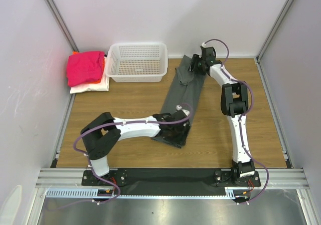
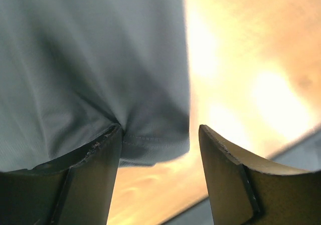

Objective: Fold and stack the t-shirts
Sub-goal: Fold the tshirt

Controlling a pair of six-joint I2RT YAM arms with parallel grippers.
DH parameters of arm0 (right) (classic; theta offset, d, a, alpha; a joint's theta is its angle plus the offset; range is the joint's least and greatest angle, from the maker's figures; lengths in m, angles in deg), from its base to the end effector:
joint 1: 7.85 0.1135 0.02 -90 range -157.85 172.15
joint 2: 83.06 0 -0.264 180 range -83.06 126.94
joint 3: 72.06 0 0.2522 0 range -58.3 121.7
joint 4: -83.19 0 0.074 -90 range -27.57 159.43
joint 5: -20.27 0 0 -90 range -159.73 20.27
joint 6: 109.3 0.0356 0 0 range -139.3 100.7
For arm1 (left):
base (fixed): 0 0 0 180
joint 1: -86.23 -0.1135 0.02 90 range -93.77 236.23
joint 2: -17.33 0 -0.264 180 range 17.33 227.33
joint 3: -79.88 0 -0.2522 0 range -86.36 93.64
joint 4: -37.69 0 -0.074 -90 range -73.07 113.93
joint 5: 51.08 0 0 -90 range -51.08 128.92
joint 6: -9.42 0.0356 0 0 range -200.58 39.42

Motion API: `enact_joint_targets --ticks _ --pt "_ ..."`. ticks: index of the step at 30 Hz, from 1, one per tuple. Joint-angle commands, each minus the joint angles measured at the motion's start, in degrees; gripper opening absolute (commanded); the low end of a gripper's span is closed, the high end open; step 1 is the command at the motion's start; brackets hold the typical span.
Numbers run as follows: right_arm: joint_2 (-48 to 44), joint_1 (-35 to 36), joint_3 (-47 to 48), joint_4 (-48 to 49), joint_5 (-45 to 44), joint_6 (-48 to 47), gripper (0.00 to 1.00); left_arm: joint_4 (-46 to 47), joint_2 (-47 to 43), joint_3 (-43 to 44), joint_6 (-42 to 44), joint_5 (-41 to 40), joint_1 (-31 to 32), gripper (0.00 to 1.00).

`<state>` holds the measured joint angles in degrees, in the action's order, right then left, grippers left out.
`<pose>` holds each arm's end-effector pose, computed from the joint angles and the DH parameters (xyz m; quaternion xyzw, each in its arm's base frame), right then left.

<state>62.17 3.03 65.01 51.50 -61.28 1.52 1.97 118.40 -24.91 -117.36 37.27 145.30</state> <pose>0.5591 0.1128 0.1583 0.0472 0.9026 0.1796 0.3884 0.1807 -0.2995 0.1662 0.1839 0.9517 -0.1728 0.1748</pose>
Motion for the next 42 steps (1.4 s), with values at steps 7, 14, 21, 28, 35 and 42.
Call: enact_joint_targets --ticks 7,14,21,28,35,42 --pt "-11.3 0.2 9.4 -12.1 2.9 -5.1 0.67 -10.7 -4.7 11.7 10.7 7.4 2.3 0.71" --pt "-29.3 -0.1 -17.0 -10.8 3.2 1.6 0.67 -10.0 -15.5 5.1 10.6 4.7 -5.1 0.74" --pt "-47.4 3.8 -47.7 -1.5 6.8 9.7 0.63 0.8 -21.2 -9.2 5.7 3.7 -14.6 0.73" --pt "-60.1 9.4 -66.6 0.7 9.7 16.2 0.61 3.1 -25.1 -15.5 2.2 1.8 -15.6 0.72" --pt "-66.1 16.0 -78.3 2.5 10.1 18.1 0.57 4.3 -33.4 -23.6 -1.5 -2.6 -17.1 0.74" --pt "-69.5 23.8 -82.3 6.0 6.9 21.5 0.46 7.5 -38.1 -28.5 -4.2 -1.5 -17.9 0.75"
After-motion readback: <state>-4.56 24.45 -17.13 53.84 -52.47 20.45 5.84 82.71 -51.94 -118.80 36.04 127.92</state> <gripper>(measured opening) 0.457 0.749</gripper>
